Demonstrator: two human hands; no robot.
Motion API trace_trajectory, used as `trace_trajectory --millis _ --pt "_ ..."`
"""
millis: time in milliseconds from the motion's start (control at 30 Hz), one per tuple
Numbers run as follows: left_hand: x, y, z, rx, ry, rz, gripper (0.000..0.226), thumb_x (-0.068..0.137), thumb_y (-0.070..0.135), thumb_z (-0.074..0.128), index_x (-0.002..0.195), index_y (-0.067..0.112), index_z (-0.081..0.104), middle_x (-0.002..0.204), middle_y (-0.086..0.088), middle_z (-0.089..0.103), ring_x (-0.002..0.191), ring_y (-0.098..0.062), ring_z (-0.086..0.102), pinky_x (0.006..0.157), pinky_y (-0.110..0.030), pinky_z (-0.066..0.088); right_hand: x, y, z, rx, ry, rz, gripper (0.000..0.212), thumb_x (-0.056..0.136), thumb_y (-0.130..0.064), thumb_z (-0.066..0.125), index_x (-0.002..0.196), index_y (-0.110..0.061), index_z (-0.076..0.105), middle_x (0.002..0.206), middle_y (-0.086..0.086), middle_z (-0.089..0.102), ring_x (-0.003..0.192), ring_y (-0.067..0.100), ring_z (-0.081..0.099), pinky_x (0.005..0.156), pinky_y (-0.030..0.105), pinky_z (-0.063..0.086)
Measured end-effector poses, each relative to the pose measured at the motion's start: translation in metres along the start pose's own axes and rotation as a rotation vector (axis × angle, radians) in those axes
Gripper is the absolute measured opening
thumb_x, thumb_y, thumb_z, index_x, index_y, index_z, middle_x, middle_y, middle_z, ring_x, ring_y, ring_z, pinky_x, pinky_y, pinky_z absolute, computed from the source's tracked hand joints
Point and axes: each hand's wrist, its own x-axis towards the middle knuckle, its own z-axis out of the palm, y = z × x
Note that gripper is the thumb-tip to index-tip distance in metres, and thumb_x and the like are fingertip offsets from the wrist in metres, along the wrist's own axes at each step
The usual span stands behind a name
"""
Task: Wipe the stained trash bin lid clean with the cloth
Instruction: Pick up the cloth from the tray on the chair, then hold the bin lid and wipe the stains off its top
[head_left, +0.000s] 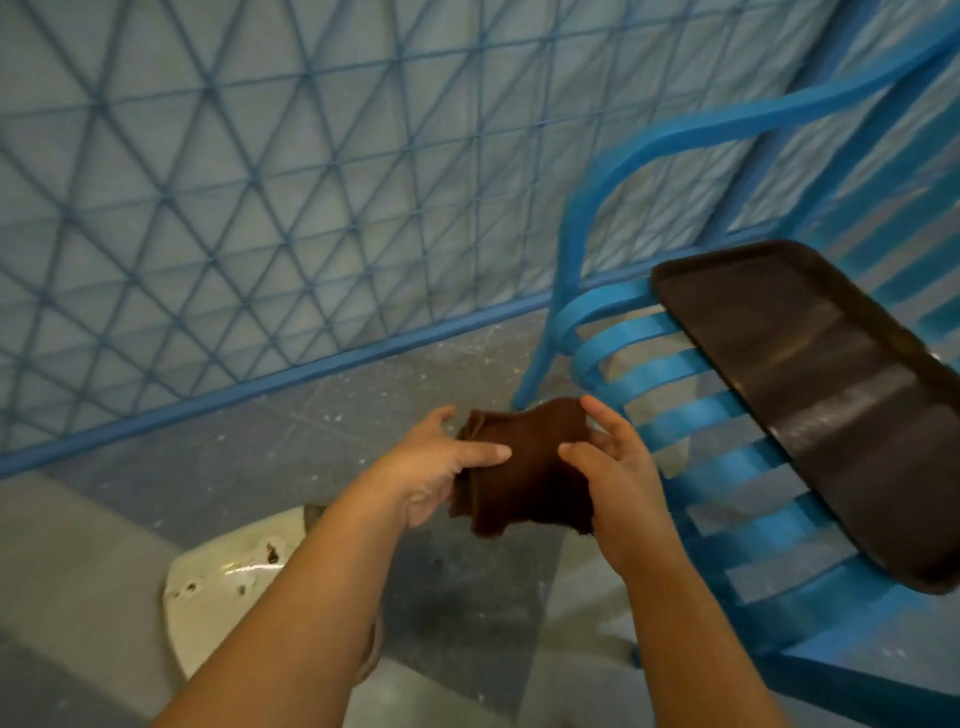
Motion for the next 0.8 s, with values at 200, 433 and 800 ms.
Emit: trace_trajectory --millis 200,433,800 --pt "-0.028 -0.035 -0.062 0.059 0.247 0.146 0.076 0.077 0.016 0.078 0.136 0.042 0.037 0.127 -0.012 0.059 0.102 -0.027 0.066 0.086 -0.04 0.055 -0.019 0.03 0.042 -0.234 -0.101 -0.049 0.042 0.086 0.004 0.057 0.103 -0.033 0.067 0.117 0.0 0.065 0.105 0.013 0.062 0.095 0.034 0.051" --pt "-0.083 -0.078 -0.106 0.523 0.289 0.251 0.096 0.064 0.0 0.082 0.142 0.035 0.038 0.132 0.007 0.052 0.116 -0.012 0.053 0.099 -0.027 0.046 -0.05 0.063 0.068 -0.639 -0.388 -0.061 0.059 0.074 -0.013 0.078 0.123 -0.036 0.055 0.128 -0.007 0.032 0.114 0.009 0.044 0.088 0.017 0.044" --pt "-0.145 -0.137 -0.148 0.861 0.509 0.27 0.023 0.084 0.022 0.07 0.104 0.032 0.071 0.105 0.005 0.051 0.098 -0.01 0.051 0.082 -0.015 0.038 -0.106 0.098 0.076 -1.156 -0.662 -0.269 0.017 0.083 -0.029 0.067 0.097 -0.038 0.069 0.086 -0.016 0.051 0.084 0.004 0.052 0.069 0.014 0.037"
